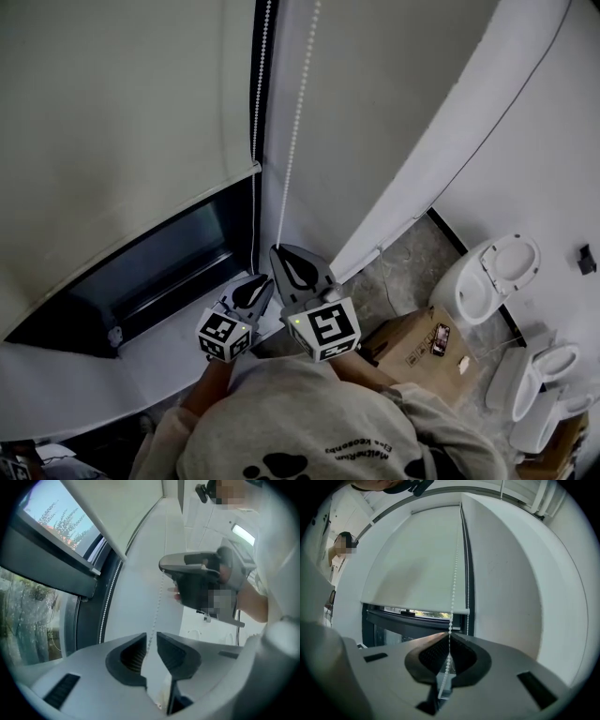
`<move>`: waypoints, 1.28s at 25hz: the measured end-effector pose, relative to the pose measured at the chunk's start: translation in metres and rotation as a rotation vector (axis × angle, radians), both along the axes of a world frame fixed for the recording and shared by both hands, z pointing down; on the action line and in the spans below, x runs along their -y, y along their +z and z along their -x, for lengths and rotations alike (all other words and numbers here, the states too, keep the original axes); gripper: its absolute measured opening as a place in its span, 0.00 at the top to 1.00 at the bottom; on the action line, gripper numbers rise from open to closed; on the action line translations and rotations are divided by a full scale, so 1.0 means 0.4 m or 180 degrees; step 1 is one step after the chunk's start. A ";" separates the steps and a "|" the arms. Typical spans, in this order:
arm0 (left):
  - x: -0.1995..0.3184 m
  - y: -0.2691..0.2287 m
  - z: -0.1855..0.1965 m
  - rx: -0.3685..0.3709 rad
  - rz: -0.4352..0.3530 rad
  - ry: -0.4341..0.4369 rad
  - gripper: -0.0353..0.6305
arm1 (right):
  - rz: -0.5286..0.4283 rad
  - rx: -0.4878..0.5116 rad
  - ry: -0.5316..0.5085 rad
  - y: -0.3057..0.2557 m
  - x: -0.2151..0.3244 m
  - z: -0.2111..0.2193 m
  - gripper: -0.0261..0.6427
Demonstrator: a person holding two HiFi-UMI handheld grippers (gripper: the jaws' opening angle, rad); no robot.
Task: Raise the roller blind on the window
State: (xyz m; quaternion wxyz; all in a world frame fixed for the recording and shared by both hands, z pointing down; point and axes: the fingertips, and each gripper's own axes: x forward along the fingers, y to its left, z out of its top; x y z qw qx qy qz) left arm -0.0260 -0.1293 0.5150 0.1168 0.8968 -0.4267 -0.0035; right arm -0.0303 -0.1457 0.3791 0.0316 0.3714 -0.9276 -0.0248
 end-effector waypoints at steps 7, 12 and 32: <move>-0.023 -0.170 0.067 -0.0201 -0.0085 -0.0030 0.74 | -0.0017 0.0024 -0.0073 -0.004 -0.007 -0.003 0.94; -0.028 -0.365 0.067 -0.0242 -0.0407 0.0183 0.74 | -0.0009 0.0081 -0.0090 -0.001 0.001 -0.014 0.94; 0.091 -0.797 -0.005 0.0174 -0.0970 0.0336 0.79 | -0.0070 0.0050 -0.0156 -0.022 0.025 0.014 0.94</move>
